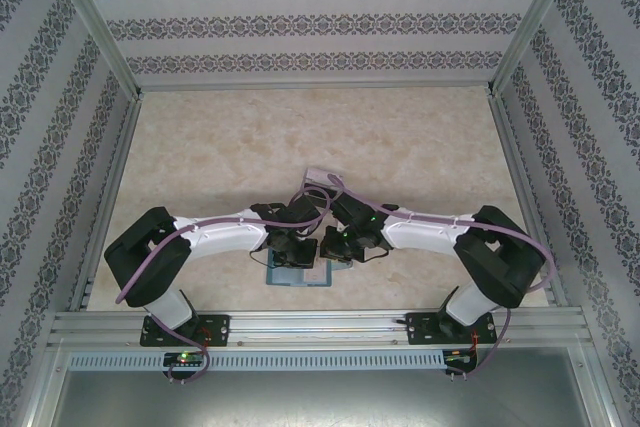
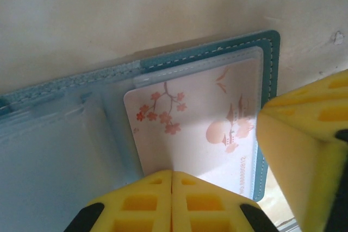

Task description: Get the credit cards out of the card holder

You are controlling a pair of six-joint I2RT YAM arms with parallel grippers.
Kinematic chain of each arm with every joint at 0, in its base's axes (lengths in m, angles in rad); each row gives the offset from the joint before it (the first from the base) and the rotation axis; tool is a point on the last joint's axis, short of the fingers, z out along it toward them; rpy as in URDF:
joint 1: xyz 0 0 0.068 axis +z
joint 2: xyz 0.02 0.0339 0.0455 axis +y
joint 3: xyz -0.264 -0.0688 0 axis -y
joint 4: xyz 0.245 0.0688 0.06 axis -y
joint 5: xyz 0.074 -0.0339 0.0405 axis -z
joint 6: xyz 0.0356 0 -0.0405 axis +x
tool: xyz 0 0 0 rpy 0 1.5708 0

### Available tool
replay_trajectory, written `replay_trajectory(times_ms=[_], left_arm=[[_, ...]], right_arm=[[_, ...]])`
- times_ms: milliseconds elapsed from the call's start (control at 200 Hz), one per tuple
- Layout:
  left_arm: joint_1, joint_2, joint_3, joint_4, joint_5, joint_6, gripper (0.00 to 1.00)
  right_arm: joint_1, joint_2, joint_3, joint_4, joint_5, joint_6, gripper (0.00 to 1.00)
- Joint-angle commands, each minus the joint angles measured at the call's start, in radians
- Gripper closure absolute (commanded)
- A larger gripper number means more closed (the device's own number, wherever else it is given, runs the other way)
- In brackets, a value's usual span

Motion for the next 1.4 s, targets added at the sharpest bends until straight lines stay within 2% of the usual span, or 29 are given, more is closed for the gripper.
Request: replay_trajectory(times_ms=[0, 165, 365, 904, 1034, 1219, 1394], left_arm=[[0.013, 0.011, -0.001, 0.005, -0.015, 0.004, 0.91], [0.015, 0.005, -0.003, -0.006, -0.024, 0.004, 0.90], [0.014, -0.012, -0.006, -0.037, -0.056, 0.010, 0.82], [0.014, -0.020, -0.005, -0.081, -0.108, 0.019, 0.74], [0.012, -0.034, -0.003, -0.089, -0.115, 0.013, 0.75], [0.014, -0.051, 0.005, -0.114, -0.136, 0.019, 0.83], [0.013, -0.023, -0.001, -0.085, -0.104, 0.017, 0.78]], right_arm=[[0.012, 0.026, -0.021, 0.041, -0.021, 0.017, 0.85], [0.012, 0.049, -0.024, 0.033, -0.015, 0.015, 0.83], [0.014, 0.051, -0.024, -0.007, 0.005, -0.001, 0.80], [0.014, 0.033, -0.012, -0.050, 0.023, -0.016, 0.75], [0.014, 0.030, -0.014, -0.054, 0.026, -0.016, 0.75], [0.014, 0.028, -0.013, -0.056, 0.027, -0.016, 0.74], [0.014, 0.021, -0.014, -0.058, 0.026, -0.015, 0.75]])
